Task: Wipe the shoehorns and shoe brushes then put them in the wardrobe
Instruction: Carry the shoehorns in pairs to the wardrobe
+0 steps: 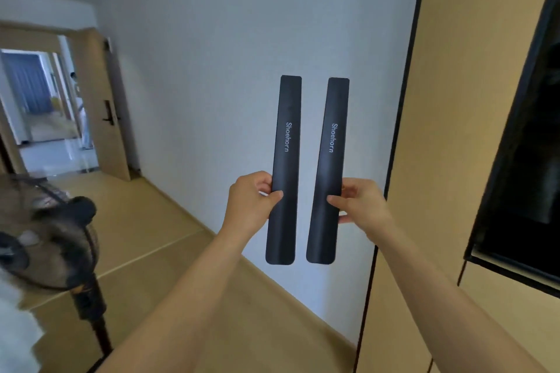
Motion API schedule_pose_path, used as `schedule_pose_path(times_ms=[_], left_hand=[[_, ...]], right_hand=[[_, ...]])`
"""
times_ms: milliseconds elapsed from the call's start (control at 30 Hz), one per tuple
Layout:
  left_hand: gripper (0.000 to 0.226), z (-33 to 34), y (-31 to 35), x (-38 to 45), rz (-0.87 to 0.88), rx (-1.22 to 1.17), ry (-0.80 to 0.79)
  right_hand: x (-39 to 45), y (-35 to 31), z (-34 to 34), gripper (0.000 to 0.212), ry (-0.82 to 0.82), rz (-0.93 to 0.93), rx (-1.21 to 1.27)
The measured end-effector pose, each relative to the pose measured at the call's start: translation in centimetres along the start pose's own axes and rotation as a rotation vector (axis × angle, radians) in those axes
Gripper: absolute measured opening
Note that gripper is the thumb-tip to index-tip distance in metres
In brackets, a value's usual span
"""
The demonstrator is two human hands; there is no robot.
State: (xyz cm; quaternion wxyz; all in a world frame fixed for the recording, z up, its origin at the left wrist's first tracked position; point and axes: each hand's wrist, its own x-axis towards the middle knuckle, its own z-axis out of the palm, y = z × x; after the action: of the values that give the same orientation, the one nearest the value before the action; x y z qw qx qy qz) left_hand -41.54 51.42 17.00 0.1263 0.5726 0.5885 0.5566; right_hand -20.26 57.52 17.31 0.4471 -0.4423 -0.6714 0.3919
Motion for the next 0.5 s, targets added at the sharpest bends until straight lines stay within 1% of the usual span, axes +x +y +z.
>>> schedule_pose_path(times_ms=[300, 500], left_hand=[[0.009, -1.3, -9.5, 9.7, -0.059, 0.052, 0.133], [0.009, -2.7, -16.7, 19.7, -0.061, 0.043, 0.175]], right_hand=[[13.2, 3.5, 8.4, 0.025, -0.152, -0.024, 0.022], [24.3, 4.3, 15.6, 0.028, -0.216, -0.066, -0.016]])
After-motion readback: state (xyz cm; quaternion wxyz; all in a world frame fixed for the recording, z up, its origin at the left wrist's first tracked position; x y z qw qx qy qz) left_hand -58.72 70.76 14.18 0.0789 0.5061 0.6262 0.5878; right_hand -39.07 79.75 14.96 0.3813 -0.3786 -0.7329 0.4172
